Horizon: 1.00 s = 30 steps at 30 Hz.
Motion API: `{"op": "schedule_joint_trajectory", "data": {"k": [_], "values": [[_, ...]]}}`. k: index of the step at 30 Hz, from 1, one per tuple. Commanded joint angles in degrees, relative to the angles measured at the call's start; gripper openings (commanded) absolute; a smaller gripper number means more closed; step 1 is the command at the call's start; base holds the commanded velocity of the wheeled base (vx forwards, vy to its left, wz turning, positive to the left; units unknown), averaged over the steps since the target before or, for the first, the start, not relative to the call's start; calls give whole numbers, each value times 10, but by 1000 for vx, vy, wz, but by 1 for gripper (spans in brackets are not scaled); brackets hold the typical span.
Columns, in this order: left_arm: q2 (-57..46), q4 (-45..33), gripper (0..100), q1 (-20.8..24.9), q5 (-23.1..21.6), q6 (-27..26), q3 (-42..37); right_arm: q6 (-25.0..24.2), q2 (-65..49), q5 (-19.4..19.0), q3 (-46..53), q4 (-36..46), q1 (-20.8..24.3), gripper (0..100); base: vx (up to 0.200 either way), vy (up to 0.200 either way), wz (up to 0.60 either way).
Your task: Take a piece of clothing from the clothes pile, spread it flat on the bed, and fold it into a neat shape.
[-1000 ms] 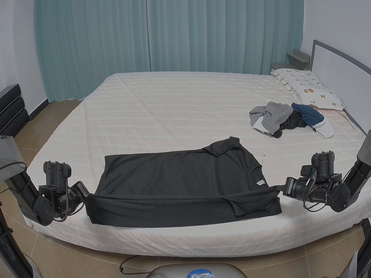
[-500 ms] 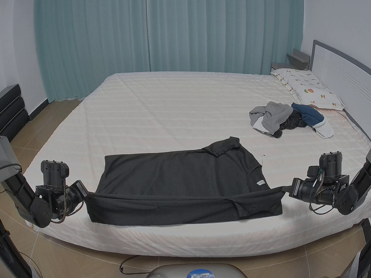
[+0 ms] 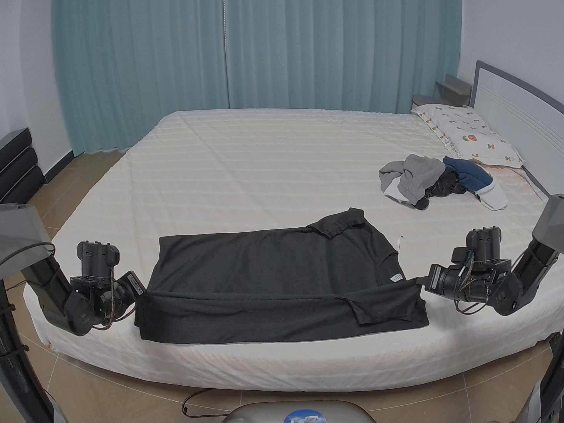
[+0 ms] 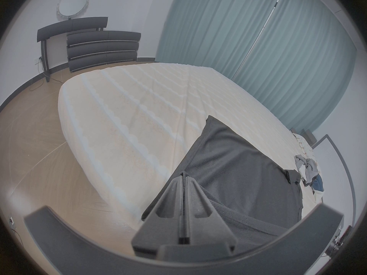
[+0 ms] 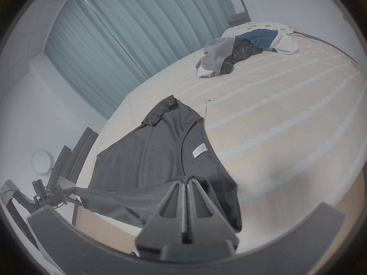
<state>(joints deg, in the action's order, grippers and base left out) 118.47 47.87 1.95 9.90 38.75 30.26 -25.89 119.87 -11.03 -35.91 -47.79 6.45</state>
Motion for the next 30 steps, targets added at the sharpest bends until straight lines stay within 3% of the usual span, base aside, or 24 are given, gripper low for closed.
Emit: {"op": "schedule_joint_trajectory", "data": {"k": [1,10,11,13,14,26,30], "values": [[49,-1,0,0,0,1,30,0,52,-1,-36,0,1,0,0,0,0],[78,0,0,-1,-1,2,45,-14,81,-1,-61,-3,7,0,0,0,0],[79,0,100,0,-1,2,45,-14,81,-1,-61,-3,7,0,0,0,0],[84,1,100,-1,-1,4,49,-28,83,-3,-62,-7,10,0,0,0,0],[84,1,100,-1,-1,5,50,-31,83,-3,-64,-8,10,100,0,0,0],[67,5,100,-12,-1,14,45,-119,48,-5,-55,-9,4,100,0,0,0],[15,16,100,-23,-4,17,16,-191,28,-4,-39,-3,2,100,0,0,0]]}}
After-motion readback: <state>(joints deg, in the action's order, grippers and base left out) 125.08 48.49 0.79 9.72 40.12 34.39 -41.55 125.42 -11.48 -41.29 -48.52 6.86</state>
